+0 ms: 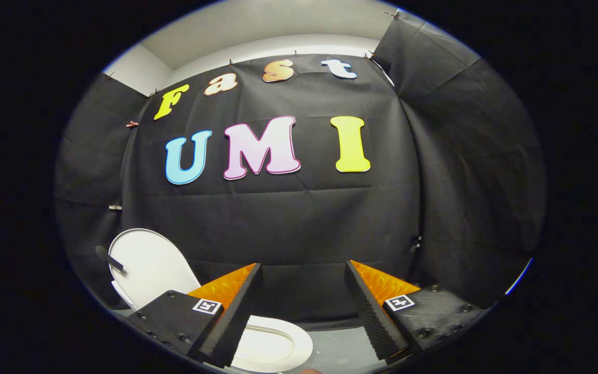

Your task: Open the toilet lid.

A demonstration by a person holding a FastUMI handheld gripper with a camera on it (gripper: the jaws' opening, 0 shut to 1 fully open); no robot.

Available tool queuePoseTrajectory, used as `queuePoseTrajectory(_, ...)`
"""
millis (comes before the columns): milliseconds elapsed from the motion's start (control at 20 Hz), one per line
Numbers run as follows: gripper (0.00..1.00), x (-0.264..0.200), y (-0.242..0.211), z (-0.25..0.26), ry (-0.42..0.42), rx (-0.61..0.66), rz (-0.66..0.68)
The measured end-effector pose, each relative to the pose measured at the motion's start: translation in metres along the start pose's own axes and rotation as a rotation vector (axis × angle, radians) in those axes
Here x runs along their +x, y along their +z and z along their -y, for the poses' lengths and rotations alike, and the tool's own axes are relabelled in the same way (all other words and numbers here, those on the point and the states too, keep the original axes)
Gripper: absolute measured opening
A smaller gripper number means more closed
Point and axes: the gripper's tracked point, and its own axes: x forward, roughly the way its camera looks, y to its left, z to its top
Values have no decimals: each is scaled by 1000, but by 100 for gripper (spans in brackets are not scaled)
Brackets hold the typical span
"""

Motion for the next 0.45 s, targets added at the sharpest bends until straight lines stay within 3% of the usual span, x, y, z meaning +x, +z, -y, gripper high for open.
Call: queuePoseTrajectory(450,98,-2,-2,-22,52,-26,-7)
